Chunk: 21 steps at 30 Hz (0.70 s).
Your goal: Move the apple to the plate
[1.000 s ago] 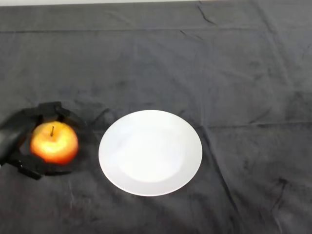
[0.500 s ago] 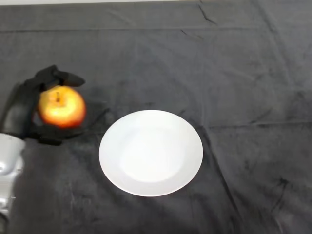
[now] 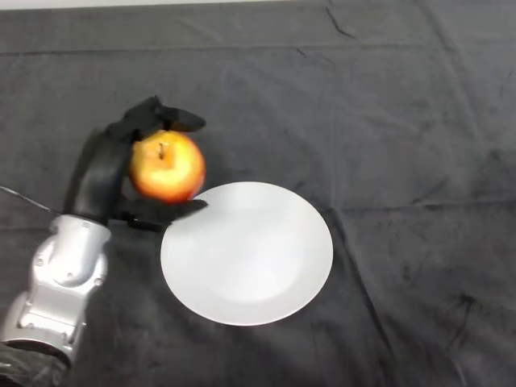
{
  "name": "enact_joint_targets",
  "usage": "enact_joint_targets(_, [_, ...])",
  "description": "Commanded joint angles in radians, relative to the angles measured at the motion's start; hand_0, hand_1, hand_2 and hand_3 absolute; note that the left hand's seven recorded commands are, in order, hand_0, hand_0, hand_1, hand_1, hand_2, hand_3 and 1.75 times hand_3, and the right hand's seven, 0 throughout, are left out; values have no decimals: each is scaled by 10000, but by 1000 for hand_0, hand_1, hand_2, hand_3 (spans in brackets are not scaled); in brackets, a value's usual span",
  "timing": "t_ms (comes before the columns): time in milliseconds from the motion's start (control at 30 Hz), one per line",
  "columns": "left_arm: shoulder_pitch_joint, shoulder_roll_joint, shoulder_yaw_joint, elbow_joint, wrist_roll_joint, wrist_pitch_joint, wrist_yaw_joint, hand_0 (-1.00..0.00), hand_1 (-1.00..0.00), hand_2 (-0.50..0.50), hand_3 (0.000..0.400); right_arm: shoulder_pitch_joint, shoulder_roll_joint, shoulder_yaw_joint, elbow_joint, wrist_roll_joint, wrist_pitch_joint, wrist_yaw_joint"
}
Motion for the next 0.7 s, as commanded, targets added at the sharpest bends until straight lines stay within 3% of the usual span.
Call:
enact_joint_targets(33, [-90, 22, -297, -50, -2, -106, 186, -1000, -1000, 0, 400, -200, -176, -132, -363, 129, -50, -106])
enact_joint_targets(467, [-215, -15, -1865, 605, -510, -275, 93, -1000, -1000, 0, 400, -201, -178, -132, -361, 133, -47, -109])
enact_joint_targets(700, [-443, 125, -2400, 1194, -417, -437, 68, -1000, -1000, 0, 400, -206, -183, -134, -349, 136, -48, -106])
